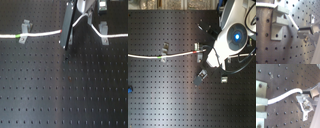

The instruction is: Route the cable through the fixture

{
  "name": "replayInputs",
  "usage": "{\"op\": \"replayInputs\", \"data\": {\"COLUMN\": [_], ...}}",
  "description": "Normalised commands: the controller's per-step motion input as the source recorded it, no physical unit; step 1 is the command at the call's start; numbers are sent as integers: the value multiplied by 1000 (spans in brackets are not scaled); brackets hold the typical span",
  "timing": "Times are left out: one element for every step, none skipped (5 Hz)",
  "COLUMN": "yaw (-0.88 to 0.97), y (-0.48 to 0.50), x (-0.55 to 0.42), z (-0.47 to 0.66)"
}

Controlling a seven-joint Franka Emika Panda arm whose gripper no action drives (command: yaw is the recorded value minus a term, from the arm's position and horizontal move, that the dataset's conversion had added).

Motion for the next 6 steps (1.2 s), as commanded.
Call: {"op": "replayInputs", "data": {"yaw": [0, -189, -348, -663, -857, -976], "y": [108, -31, -120, -264, -194, -49], "x": [510, 379, 311, 208, 97, -22], "z": [-366, -485, -335, -77, 33, 189]}}
